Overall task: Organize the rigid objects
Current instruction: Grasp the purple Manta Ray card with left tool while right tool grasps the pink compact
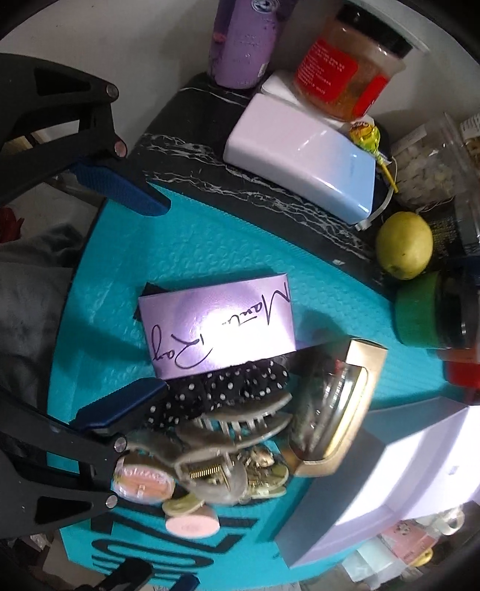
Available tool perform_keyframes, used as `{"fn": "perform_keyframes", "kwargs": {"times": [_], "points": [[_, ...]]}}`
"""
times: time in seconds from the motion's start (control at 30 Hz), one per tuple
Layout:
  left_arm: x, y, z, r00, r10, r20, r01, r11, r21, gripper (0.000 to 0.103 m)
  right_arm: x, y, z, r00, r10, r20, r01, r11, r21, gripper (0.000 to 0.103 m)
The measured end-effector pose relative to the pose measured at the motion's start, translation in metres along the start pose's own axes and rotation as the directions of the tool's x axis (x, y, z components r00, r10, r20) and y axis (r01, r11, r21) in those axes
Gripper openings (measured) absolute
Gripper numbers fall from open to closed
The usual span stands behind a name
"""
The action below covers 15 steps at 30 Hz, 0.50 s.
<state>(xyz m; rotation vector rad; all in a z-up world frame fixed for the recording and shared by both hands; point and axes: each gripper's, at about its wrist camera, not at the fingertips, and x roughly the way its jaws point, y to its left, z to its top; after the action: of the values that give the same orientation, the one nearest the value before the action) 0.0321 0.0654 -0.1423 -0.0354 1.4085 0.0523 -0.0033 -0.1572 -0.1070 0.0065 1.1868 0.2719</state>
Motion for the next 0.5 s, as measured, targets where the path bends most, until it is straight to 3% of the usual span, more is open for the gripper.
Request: {"fn": "perform_keyframes", "kwargs": {"times": [0.13, 0.3, 0.5], "points": [[0.008, -0.002, 0.004, 1.000, -0.019, 0.003, 0.019, 1.000, -0.003, 0.090, 0.009, -0.007, 0.001, 1.000, -0.002, -0.024, 0.002, 1.000, 0.010, 0.103], [0.019, -0.009, 0.010, 1.000, 0.026, -0.001, -0.026, 1.000, 0.017, 0.090, 0.017, -0.011, 0.001, 0.999, -0.013, -0.036, 0.014, 1.000, 0.005, 0.102], [0.024, -0.003, 0.014, 1.000, 0.002, 0.009, -0.003, 1.000, 0.026, 0.077, 0.024, -0.016, 0.000, 0.999, -0.005, -0.040, 0.006, 1.000, 0.025, 0.094]]}}
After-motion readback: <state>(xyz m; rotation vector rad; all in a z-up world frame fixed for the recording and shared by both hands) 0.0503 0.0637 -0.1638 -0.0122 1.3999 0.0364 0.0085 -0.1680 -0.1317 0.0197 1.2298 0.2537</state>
